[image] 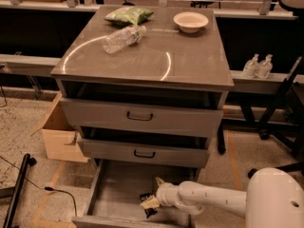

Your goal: Place rxbar chocolate into bottom drawer

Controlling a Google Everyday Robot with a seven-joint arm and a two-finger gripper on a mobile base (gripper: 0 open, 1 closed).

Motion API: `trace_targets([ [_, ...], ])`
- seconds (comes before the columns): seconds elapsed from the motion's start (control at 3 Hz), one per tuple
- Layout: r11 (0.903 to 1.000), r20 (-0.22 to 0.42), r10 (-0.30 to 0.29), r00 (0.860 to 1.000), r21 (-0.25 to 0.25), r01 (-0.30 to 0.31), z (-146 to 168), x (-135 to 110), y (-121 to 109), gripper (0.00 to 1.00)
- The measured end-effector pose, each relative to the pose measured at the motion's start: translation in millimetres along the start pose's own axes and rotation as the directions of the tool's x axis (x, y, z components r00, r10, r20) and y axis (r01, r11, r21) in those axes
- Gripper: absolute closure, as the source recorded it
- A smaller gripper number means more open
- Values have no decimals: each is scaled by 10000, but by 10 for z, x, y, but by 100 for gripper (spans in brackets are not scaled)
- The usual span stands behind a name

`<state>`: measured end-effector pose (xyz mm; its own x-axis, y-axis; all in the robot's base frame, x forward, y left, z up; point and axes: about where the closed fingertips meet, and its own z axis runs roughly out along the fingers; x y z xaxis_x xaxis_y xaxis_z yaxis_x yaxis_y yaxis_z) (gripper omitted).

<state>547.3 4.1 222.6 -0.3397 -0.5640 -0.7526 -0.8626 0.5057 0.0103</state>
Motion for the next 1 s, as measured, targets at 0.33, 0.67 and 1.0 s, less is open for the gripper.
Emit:
trace_targets([
  [0.33,9954,402,119,9991,943,-157,-383,-164,-130,35],
  [0.67,9791,763,251,9968,1993,-399,-958,-275,-195,58],
  [1.0,9702,781,622,9950,2293,-786,-1185,-80,-185,57],
])
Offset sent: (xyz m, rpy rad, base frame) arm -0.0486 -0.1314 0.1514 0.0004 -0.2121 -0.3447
